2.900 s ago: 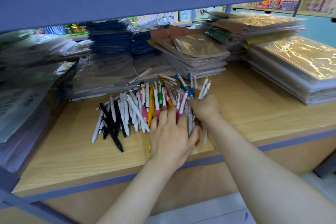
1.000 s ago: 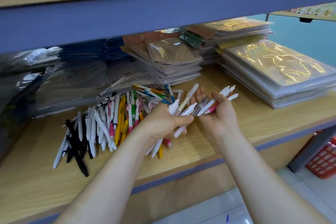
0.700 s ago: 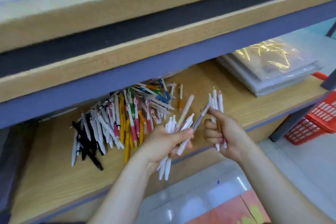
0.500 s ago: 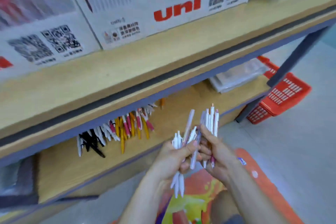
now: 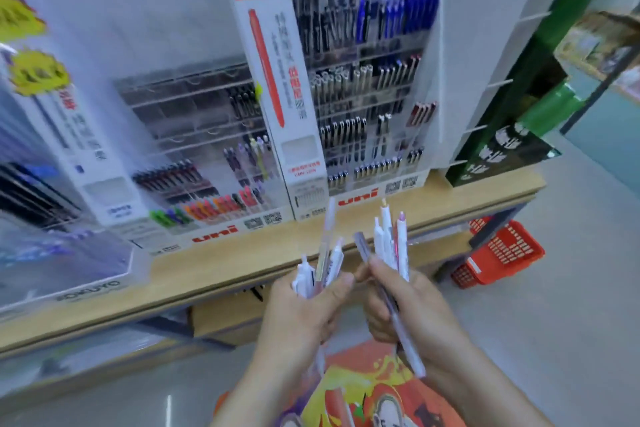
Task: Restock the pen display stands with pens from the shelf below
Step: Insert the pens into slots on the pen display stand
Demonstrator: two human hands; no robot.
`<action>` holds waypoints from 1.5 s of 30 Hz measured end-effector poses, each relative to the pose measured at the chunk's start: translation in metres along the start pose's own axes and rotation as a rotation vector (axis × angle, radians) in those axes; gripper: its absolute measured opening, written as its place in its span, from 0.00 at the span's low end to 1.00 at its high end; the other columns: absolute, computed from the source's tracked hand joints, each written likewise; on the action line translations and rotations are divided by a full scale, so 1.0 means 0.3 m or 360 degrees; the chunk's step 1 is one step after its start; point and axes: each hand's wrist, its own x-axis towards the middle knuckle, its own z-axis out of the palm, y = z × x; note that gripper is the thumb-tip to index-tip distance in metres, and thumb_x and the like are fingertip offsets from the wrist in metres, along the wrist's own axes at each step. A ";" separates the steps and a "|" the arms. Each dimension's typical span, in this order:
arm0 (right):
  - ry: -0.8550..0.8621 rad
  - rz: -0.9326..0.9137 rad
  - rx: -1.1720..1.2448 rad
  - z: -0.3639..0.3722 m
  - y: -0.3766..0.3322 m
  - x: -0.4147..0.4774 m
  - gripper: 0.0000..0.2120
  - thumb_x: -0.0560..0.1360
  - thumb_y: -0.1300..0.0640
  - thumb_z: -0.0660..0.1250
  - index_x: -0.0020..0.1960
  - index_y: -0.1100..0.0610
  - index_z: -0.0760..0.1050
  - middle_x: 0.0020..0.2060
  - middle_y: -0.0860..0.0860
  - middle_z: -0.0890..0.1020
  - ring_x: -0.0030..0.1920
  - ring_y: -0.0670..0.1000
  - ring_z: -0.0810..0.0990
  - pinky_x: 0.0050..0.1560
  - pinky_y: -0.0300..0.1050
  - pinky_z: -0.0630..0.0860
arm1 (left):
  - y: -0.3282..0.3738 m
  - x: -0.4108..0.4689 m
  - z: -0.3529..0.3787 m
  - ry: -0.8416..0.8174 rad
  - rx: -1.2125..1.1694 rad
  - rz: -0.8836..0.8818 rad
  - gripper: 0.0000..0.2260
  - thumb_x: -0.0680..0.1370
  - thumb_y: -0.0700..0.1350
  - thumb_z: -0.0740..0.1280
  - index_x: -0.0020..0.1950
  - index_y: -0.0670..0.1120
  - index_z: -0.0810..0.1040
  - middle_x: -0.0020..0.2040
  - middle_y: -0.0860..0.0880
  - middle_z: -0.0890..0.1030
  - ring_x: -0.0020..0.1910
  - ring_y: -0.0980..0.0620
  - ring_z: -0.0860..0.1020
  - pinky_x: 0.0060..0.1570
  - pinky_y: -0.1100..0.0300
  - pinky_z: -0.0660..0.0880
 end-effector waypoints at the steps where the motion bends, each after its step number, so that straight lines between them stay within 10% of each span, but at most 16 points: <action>1: -0.0091 -0.0021 -0.0130 0.048 -0.046 -0.018 0.13 0.70 0.48 0.67 0.38 0.59 0.77 0.21 0.54 0.64 0.20 0.47 0.58 0.22 0.36 0.57 | 0.067 -0.019 -0.013 0.0049 0.0008 0.0084 0.14 0.74 0.41 0.71 0.29 0.46 0.73 0.24 0.47 0.61 0.22 0.53 0.58 0.21 0.66 0.57; 10: -0.0482 -0.0389 -0.0756 0.398 -0.164 -0.054 0.18 0.67 0.52 0.68 0.39 0.69 0.74 0.21 0.50 0.68 0.22 0.47 0.64 0.25 0.36 0.62 | 0.353 -0.110 -0.247 0.0274 -0.0300 0.0363 0.13 0.69 0.42 0.72 0.25 0.45 0.77 0.21 0.50 0.70 0.19 0.56 0.61 0.20 0.67 0.57; 17: -0.0805 0.0095 -0.0028 0.636 -0.127 -0.043 0.18 0.72 0.48 0.72 0.48 0.63 0.78 0.24 0.54 0.70 0.20 0.46 0.61 0.20 0.35 0.59 | 0.433 -0.100 -0.530 0.0168 -0.0591 0.0450 0.09 0.66 0.44 0.74 0.35 0.42 0.76 0.26 0.46 0.67 0.19 0.55 0.60 0.20 0.66 0.59; 30: -0.0402 -0.0837 -0.0717 0.895 -0.185 0.160 0.07 0.69 0.63 0.75 0.44 0.63 0.79 0.30 0.51 0.81 0.33 0.48 0.82 0.36 0.35 0.77 | 0.657 0.081 -0.759 0.0476 -0.0046 0.0769 0.02 0.74 0.40 0.72 0.41 0.44 0.81 0.24 0.56 0.74 0.21 0.60 0.66 0.23 0.67 0.63; 37: -0.0586 -0.0527 -0.0805 0.907 -0.306 0.445 0.04 0.76 0.58 0.69 0.43 0.58 0.79 0.29 0.53 0.72 0.26 0.47 0.61 0.27 0.40 0.60 | 0.821 0.333 -0.844 0.0577 0.0052 0.0857 0.02 0.74 0.40 0.72 0.42 0.44 0.83 0.33 0.44 0.73 0.24 0.54 0.61 0.23 0.64 0.61; 45: -0.0410 -0.0650 -0.0730 1.012 -0.387 0.687 0.03 0.74 0.62 0.72 0.42 0.59 0.79 0.27 0.47 0.76 0.24 0.42 0.69 0.26 0.33 0.65 | 0.983 0.527 -0.892 0.0623 0.0327 0.0898 0.02 0.72 0.41 0.75 0.41 0.44 0.83 0.29 0.49 0.75 0.24 0.53 0.63 0.24 0.63 0.63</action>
